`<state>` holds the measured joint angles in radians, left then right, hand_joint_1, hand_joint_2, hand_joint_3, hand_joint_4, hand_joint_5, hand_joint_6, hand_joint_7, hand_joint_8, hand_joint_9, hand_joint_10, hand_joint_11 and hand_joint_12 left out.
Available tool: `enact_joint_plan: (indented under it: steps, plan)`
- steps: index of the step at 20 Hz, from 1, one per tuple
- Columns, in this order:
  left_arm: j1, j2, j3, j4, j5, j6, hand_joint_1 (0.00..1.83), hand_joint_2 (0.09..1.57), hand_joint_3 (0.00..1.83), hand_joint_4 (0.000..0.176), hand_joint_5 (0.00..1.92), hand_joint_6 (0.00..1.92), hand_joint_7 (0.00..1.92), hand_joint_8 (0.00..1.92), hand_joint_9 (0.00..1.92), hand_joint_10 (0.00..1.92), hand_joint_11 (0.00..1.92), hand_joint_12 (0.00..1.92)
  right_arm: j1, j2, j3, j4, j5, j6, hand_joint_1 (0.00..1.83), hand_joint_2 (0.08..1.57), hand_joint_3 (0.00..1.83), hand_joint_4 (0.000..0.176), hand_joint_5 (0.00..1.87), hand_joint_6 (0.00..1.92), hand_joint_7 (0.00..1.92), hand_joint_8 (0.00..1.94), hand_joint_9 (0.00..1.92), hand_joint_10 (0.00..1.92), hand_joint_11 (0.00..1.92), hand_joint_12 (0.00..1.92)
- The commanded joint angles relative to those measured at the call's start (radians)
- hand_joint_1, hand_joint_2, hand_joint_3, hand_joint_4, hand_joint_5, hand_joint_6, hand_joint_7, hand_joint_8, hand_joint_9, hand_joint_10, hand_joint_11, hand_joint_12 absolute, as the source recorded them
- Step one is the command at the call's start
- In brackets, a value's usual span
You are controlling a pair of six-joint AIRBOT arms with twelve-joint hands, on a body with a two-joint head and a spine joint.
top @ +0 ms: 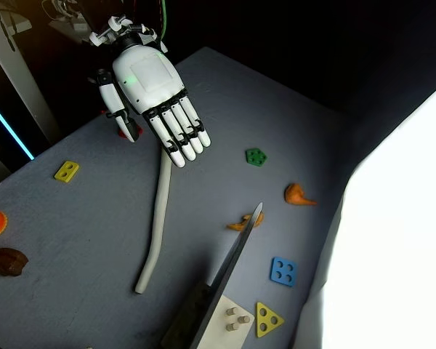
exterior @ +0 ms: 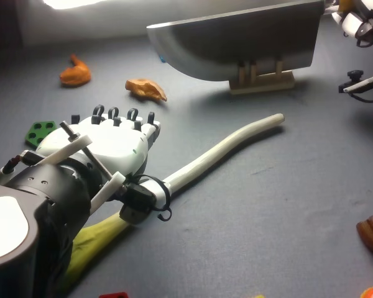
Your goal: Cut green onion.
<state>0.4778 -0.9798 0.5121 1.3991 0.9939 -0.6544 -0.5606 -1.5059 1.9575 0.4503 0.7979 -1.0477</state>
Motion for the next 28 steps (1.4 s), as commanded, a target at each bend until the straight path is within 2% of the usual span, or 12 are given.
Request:
enact_joint_plan:
  steps: [1,10,13,14,15,16,17,19,23,25,26,28]
  plan:
    - [-0.012,0.006,-0.002,0.082,0.021,0.003,0.34,1.44,0.00,0.000,0.00,0.00,0.00,0.00,0.00,0.00,0.00,0.00,0.000,0.009,0.010,-0.005,0.142,0.006,1.12,1.30,0.01,0.000,0.61,1.48,0.71,1.58,0.53,1.82,0.46,1.92]
    - [-0.012,0.007,-0.003,0.082,0.021,0.003,0.33,1.44,0.00,0.000,0.00,0.00,0.00,0.00,0.00,0.00,0.00,0.00,-0.030,0.029,0.009,-0.039,0.153,0.006,1.12,1.29,0.00,0.000,0.63,1.47,0.74,1.50,0.56,1.69,0.48,1.92]
    - [-0.012,0.008,-0.003,0.082,0.021,0.003,0.32,1.45,0.00,0.000,0.00,0.00,0.00,0.00,0.00,0.00,0.00,0.00,-0.034,0.034,0.009,-0.057,0.153,0.006,1.10,1.30,0.00,0.027,0.64,1.54,0.65,1.51,0.46,1.59,0.39,1.92]
    - [-0.012,0.008,-0.003,0.083,0.021,0.003,0.32,1.44,0.00,0.000,0.00,0.00,0.00,0.00,0.00,0.00,0.00,0.00,-0.034,0.036,0.009,-0.063,0.153,0.006,1.09,1.32,0.00,0.010,0.65,1.48,0.58,1.63,0.35,1.63,0.33,1.92]
    - [-0.011,0.008,-0.004,0.085,0.021,0.003,0.34,1.43,0.00,0.000,0.00,0.00,0.00,0.00,0.00,0.00,0.00,0.00,-0.036,0.038,0.009,-0.069,0.152,0.006,1.13,1.15,0.00,0.000,0.43,0.86,0.28,1.07,0.17,1.53,0.15,1.87]
    - [-0.011,0.008,-0.005,0.087,0.021,0.003,0.32,1.44,0.00,0.000,0.00,0.00,0.00,0.00,0.00,0.00,0.00,0.00,-0.038,0.039,0.009,-0.073,0.152,0.006,1.11,1.13,0.00,0.000,0.43,0.59,0.32,0.77,0.17,1.33,0.07,1.79]
    - [-0.011,0.008,-0.006,0.087,0.021,0.003,0.32,1.44,0.00,0.000,0.00,0.00,0.00,0.00,0.00,0.00,0.00,0.00,-0.039,0.040,0.009,-0.075,0.152,0.006,1.11,1.13,0.00,0.000,0.43,0.59,0.32,0.77,0.17,1.33,0.07,1.79]
    - [-0.011,0.008,-0.009,0.088,0.022,0.003,0.33,1.44,0.00,0.000,0.00,0.00,0.00,0.00,0.00,0.00,0.00,0.00,-0.039,0.041,0.009,-0.081,0.151,0.006,1.01,1.08,0.00,0.020,0.36,0.11,0.40,0.11,0.23,0.73,0.00,1.48]
    - [-0.009,0.009,-0.013,0.088,0.025,0.003,0.31,1.45,0.00,0.000,0.00,0.00,0.00,0.00,0.00,0.00,0.00,0.00,-0.043,0.051,0.000,-0.128,0.118,0.006,0.97,1.00,0.00,0.030,0.28,0.00,0.34,0.00,0.32,0.22,0.00,1.16]
    - [-0.008,0.009,-0.013,0.088,0.026,0.003,0.29,1.45,0.00,0.000,0.00,0.00,0.00,0.00,0.00,0.00,0.00,0.00,-0.046,0.059,-0.010,-0.144,0.107,0.006,0.90,0.98,0.00,0.046,0.04,0.00,0.07,0.00,0.12,0.03,0.00,0.63]
    - [-0.007,0.010,-0.013,0.088,0.027,0.003,0.29,1.45,0.00,0.000,0.00,0.00,0.00,0.00,0.00,0.00,0.00,0.00,-0.048,0.066,-0.017,-0.151,0.107,0.006,0.90,0.98,0.00,0.046,0.04,0.00,0.07,0.00,0.12,0.03,0.00,0.63]
    - [-0.007,0.010,-0.013,0.088,0.028,0.003,0.33,1.44,0.00,0.000,0.00,0.00,0.00,0.00,0.00,0.00,0.00,0.00,-0.050,0.083,-0.036,-0.152,0.108,0.006,0.83,0.92,0.00,0.058,0.00,0.00,0.00,0.00,0.00,0.00,0.00,0.05]
